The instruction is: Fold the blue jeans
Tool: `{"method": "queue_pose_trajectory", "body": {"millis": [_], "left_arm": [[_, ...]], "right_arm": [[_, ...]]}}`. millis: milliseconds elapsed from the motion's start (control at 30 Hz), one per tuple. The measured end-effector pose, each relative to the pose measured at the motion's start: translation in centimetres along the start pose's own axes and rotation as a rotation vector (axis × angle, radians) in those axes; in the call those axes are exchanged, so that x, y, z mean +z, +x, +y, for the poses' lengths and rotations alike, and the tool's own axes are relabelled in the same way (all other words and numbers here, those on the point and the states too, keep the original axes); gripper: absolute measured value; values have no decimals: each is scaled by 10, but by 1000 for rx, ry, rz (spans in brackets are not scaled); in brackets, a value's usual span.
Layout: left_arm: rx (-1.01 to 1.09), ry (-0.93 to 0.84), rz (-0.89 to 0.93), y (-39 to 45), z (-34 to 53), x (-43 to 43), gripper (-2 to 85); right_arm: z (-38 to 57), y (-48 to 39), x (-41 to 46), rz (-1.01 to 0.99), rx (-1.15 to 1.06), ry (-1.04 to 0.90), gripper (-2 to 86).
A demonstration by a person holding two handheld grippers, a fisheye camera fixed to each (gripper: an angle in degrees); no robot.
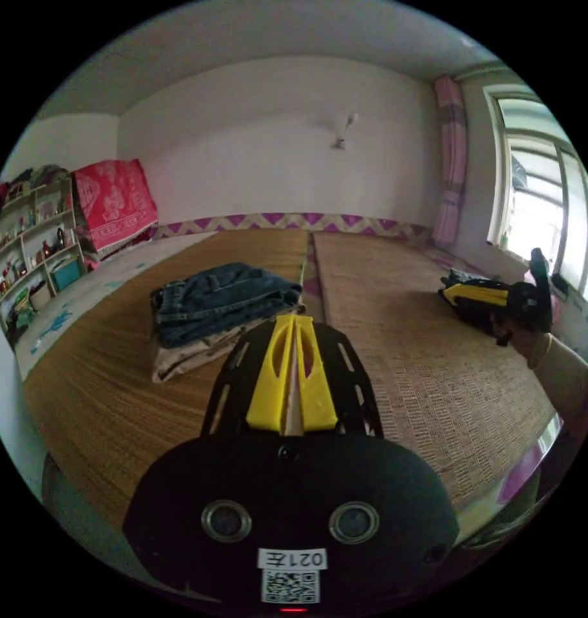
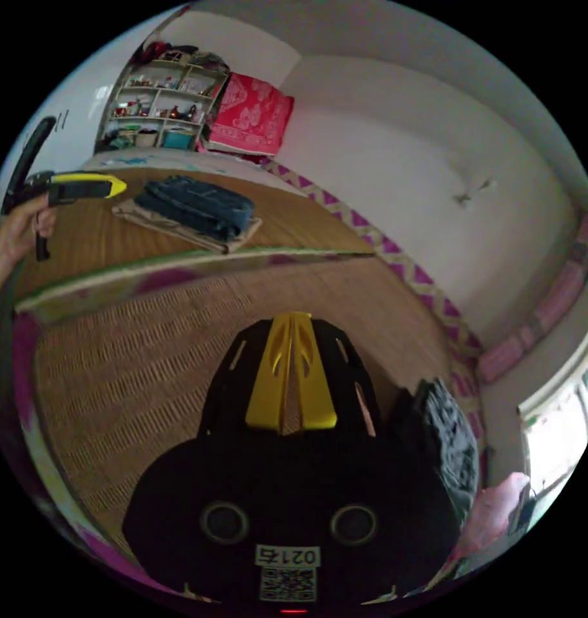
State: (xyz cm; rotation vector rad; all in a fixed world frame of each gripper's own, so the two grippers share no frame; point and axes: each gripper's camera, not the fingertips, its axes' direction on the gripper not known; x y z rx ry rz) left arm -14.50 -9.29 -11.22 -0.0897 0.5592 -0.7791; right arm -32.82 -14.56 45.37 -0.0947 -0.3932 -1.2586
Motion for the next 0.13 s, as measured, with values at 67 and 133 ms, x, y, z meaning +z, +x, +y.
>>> {"method": "queue_pose_trajectory", "body": {"millis": [67,133], "left_arm": [[-16,-30,-81,53,13,2,-9],[-2,-105,-58,90,19,11,-9]], "right_arm": [[47,15,-28,58,62,-51,-7],[76,34,-43,88,130,-103,-7]]}}
